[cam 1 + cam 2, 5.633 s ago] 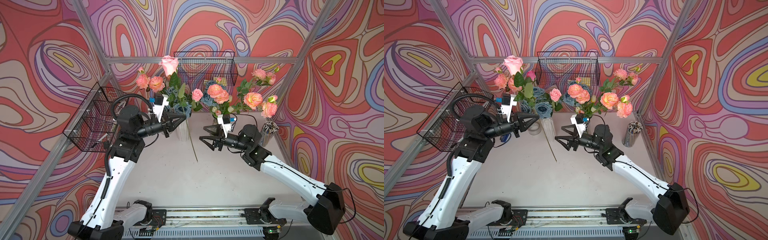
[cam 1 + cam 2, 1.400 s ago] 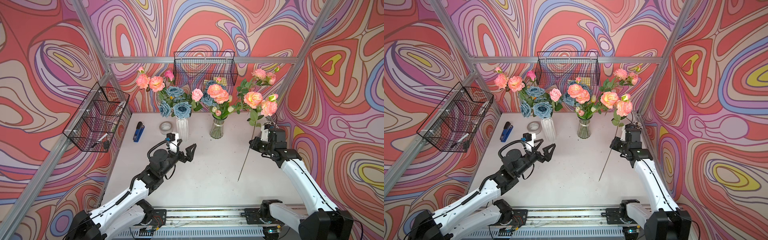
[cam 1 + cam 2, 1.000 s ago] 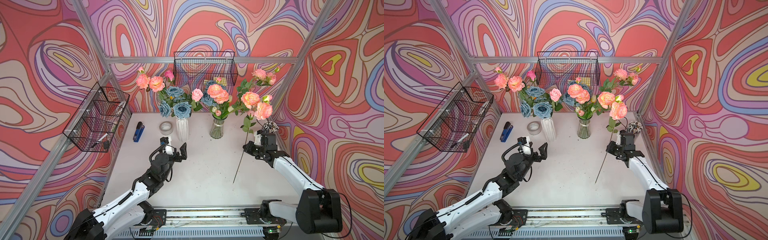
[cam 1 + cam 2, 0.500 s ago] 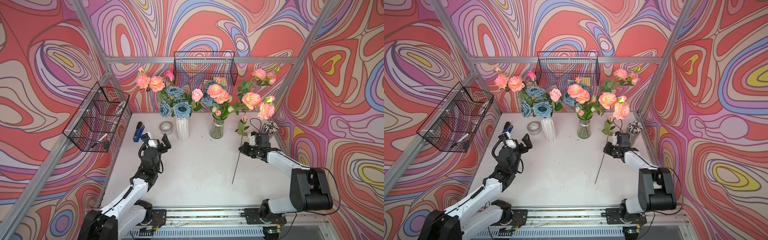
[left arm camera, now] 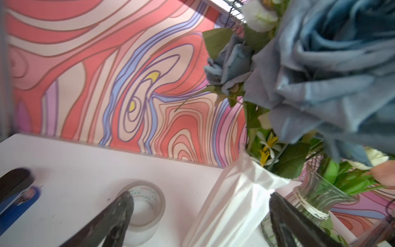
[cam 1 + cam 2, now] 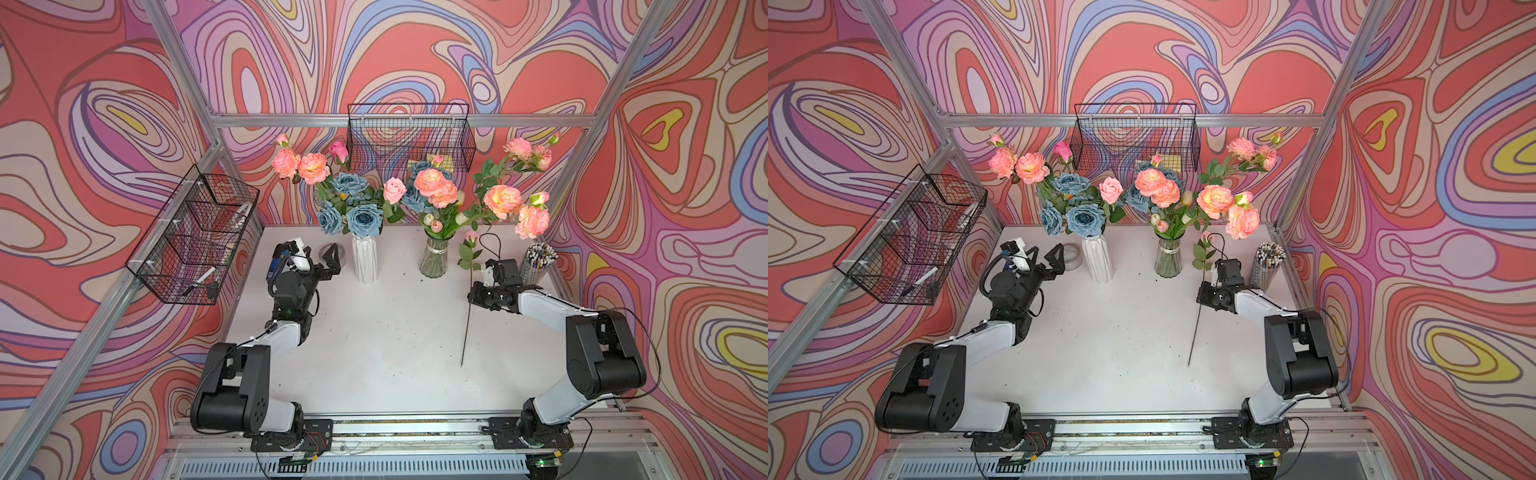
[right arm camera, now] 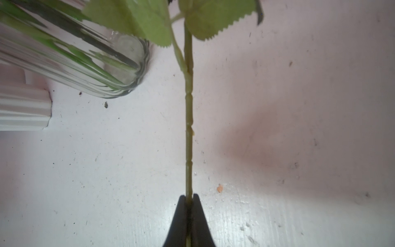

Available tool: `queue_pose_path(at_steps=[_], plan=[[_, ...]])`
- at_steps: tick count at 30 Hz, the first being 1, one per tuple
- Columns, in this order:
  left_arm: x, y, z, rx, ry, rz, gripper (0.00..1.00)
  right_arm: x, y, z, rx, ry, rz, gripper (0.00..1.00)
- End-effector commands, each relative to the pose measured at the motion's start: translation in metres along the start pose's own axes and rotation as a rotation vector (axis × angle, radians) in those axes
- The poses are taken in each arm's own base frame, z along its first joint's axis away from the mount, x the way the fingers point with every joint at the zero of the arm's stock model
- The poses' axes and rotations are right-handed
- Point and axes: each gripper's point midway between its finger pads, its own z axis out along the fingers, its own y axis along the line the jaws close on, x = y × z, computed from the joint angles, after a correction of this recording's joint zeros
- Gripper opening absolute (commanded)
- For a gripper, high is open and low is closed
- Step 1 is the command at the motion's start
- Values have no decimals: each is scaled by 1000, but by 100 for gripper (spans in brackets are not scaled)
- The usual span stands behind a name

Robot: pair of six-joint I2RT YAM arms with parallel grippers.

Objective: Pick out pink flowers from the vase
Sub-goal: Place the flower at the center of the board.

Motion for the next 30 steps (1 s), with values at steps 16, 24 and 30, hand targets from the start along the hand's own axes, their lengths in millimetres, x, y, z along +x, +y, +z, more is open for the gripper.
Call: queue_pose_path(at_steps=[16, 24, 30], plan=[[-26, -46, 44, 403, -58, 143, 91, -5, -2, -1, 50, 71, -14, 0], [-8, -26, 58, 350, -33, 119, 78, -6, -2, -5, 71, 97, -10, 0], [-9, -27, 69, 379, -25, 71, 72, 4, -9, 1, 106, 129, 2, 0]])
